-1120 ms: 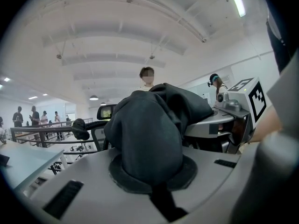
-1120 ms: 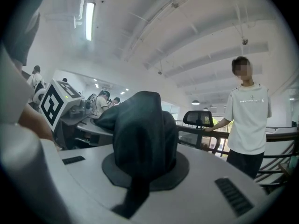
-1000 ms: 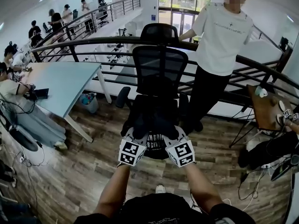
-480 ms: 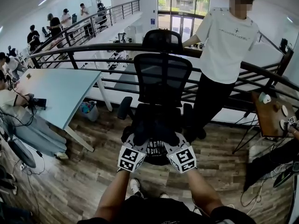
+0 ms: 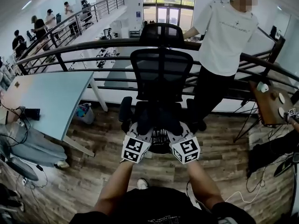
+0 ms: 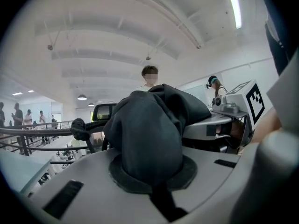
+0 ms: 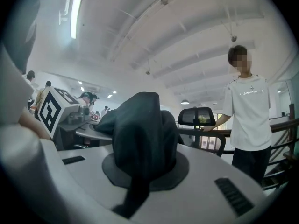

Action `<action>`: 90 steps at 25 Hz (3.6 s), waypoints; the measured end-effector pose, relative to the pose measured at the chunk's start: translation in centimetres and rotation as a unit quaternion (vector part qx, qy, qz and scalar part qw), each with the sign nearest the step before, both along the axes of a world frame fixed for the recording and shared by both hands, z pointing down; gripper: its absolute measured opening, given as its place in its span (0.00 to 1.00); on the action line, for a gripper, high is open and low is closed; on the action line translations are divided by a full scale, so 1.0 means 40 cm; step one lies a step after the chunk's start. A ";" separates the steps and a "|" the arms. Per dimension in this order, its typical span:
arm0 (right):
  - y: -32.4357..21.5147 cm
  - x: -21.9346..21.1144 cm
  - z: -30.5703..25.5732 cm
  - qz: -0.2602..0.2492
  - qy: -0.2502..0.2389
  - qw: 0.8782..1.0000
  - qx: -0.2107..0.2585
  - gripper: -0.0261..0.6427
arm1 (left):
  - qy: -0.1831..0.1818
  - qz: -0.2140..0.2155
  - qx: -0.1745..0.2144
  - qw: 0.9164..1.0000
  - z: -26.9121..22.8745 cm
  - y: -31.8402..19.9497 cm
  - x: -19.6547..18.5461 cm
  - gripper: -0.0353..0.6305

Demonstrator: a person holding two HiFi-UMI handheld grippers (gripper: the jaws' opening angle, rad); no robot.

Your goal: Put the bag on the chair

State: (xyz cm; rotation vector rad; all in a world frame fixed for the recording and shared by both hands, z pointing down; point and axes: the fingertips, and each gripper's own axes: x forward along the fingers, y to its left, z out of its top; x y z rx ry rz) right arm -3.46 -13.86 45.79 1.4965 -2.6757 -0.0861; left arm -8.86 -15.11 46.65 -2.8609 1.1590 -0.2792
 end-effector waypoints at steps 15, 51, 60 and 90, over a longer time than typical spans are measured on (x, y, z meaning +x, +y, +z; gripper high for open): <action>-0.172 -0.081 -0.050 0.073 0.014 0.997 0.010 0.09 | -0.001 0.069 0.017 0.997 -0.053 -0.191 -0.075 0.09; -0.772 0.209 0.129 0.049 0.035 0.998 -0.025 0.09 | 0.034 0.042 -0.015 0.998 0.130 -0.787 0.241 0.09; -0.906 0.265 0.235 0.084 0.048 0.994 -0.054 0.09 | 0.001 0.055 -0.024 0.998 0.234 -0.916 0.300 0.09; -1.134 0.261 0.830 0.094 0.032 0.971 -0.218 0.09 | -0.094 0.057 -0.167 0.980 0.834 -1.140 0.283 0.09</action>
